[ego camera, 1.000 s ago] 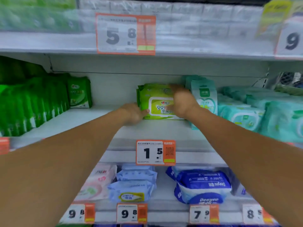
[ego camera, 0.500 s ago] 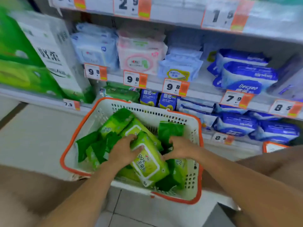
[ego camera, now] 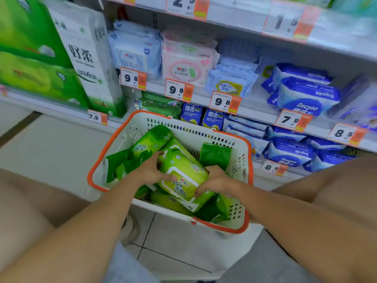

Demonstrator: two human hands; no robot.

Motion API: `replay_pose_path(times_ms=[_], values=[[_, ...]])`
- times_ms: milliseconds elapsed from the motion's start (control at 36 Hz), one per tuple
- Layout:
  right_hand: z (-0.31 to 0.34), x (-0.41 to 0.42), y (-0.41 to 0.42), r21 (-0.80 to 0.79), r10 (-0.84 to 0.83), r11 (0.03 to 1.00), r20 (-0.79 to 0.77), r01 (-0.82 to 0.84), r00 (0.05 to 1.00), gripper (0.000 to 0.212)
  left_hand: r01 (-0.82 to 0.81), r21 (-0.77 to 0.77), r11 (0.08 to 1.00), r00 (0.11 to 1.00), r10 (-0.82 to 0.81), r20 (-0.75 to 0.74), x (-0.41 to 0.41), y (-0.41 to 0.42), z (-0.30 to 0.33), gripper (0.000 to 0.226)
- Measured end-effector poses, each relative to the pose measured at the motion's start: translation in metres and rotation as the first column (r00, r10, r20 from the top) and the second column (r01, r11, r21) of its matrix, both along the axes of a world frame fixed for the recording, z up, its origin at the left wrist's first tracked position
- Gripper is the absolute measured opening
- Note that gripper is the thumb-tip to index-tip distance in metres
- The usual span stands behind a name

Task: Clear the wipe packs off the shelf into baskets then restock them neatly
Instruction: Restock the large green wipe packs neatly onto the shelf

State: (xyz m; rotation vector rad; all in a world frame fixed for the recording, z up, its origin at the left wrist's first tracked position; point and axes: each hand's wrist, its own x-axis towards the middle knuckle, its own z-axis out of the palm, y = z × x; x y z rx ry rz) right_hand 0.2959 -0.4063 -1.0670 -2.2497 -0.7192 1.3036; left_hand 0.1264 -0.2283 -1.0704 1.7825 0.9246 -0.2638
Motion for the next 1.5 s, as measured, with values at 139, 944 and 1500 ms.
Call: replay_pose_path(times_ms=[139,944,1500], values=[[0.058,0.033,0.002,0.177,-0.062,0.981,-0.074,0.074,0.995,0.065,-0.105,-0.157,0.982,0.966,0.138,0.219,0.013,0.008,0.025,0.113],[0.383,0.174,0.027,0.960,-0.332,0.267,0.177,-0.087,0.927,0.080,-0.027,0.247,0.969,0.504,-0.200,0.840,0.203,0.038,0.368,0.046],[0.380,0.339,0.056,0.319,-0.230,0.904,0.923,-0.283,0.308,0.042,0.161,0.496,0.853,0.817,-0.397,0.417,0.382,0.064,0.345,0.053]])
